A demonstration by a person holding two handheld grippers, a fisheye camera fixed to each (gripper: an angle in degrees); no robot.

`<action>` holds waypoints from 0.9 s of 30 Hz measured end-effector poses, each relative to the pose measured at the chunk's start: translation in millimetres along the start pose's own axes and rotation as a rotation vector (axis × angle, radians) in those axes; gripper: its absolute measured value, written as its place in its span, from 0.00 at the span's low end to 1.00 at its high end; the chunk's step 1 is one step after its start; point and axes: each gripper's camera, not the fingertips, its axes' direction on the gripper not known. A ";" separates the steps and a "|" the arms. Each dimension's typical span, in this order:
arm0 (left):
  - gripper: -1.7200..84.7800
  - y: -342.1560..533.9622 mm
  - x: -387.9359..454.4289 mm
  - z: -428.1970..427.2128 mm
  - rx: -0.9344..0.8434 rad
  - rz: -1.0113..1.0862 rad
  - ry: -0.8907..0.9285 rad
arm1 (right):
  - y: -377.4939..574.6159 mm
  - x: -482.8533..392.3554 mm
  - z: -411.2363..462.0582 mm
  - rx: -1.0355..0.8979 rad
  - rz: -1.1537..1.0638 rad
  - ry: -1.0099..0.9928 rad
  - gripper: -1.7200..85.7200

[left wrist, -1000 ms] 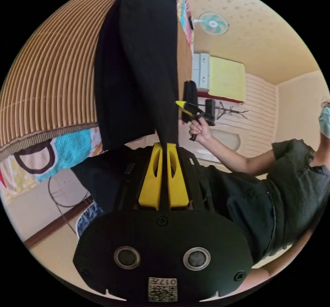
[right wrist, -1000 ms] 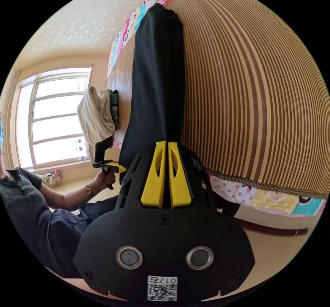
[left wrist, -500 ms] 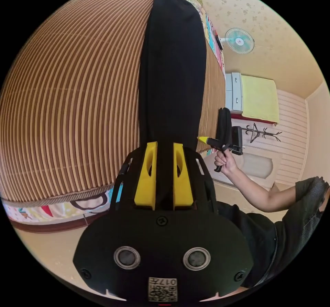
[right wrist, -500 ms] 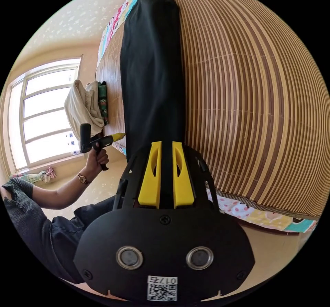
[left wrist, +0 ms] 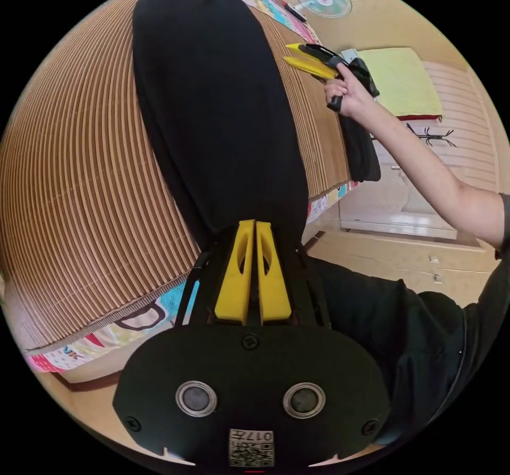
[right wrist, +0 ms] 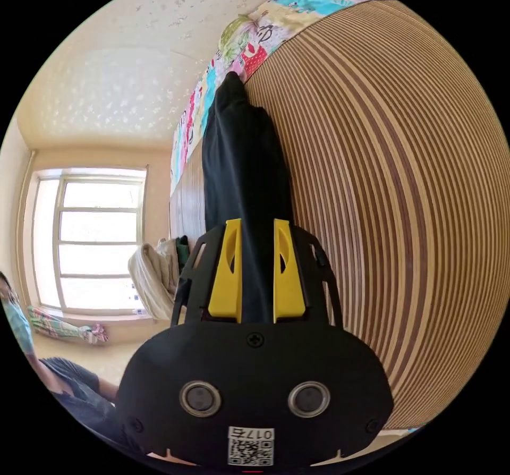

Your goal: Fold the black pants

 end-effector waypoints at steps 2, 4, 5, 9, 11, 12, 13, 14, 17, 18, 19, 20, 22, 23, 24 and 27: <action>0.01 6.0 -3.4 1.4 0.009 -0.044 0.009 | -27.8 15.1 13.1 0.065 0.157 -0.176 0.13; 0.01 11.6 -5.9 3.1 0.005 -0.083 0.017 | -37.0 24.4 22.3 0.132 0.253 -0.301 0.14; 0.01 12.9 -5.9 2.8 0.007 -0.088 0.021 | -40.9 29.9 29.9 0.160 0.313 -0.358 0.14; 0.01 20.2 -0.4 1.0 0.012 -0.096 0.024 | -45.8 41.0 54.3 0.138 0.467 -0.402 0.13; 0.01 22.7 3.0 1.1 0.005 -0.094 0.017 | -49.8 38.9 54.4 0.208 0.415 -0.539 0.10; 0.01 24.3 5.2 1.3 0.000 -0.090 0.020 | -52.1 37.0 50.4 0.253 0.345 -0.628 0.08; 0.01 26.0 7.3 0.9 -0.004 -0.085 0.027 | -56.5 34.8 37.2 0.342 0.238 -0.766 0.06; 0.01 26.9 8.3 0.4 -0.003 -0.082 0.033 | -57.9 33.8 17.8 0.409 0.206 -0.724 0.05; 0.01 32.9 12.8 -5.5 0.037 -0.086 0.042 | -60.5 38.2 -12.2 0.316 0.233 -0.361 0.04; 0.01 35.4 13.6 -8.2 0.066 -0.095 0.049 | -60.6 37.0 -13.2 0.265 0.217 -0.297 0.04; 0.02 37.5 13.3 -10.2 0.095 -0.105 0.063 | -57.5 29.6 -13.1 0.169 0.134 -0.188 0.04; 0.03 38.5 12.6 -10.9 0.110 -0.114 0.071 | -47.4 17.8 -10.1 0.072 0.013 -0.091 0.05; 0.07 41.7 9.1 -13.6 0.158 -0.176 0.082 | -20.0 4.6 -0.3 -0.067 -0.135 0.019 0.08; 0.08 42.3 8.7 -14.6 0.169 -0.190 0.083 | 3.4 2.1 7.8 -0.155 -0.195 0.064 0.11; 0.08 43.2 9.0 -17.2 0.192 -0.212 0.082 | 16.2 2.5 11.6 -0.193 -0.217 0.083 0.13; 0.09 44.1 14.3 -29.7 0.264 -0.234 0.056 | 85.3 11.0 22.3 -0.303 -0.293 0.205 0.16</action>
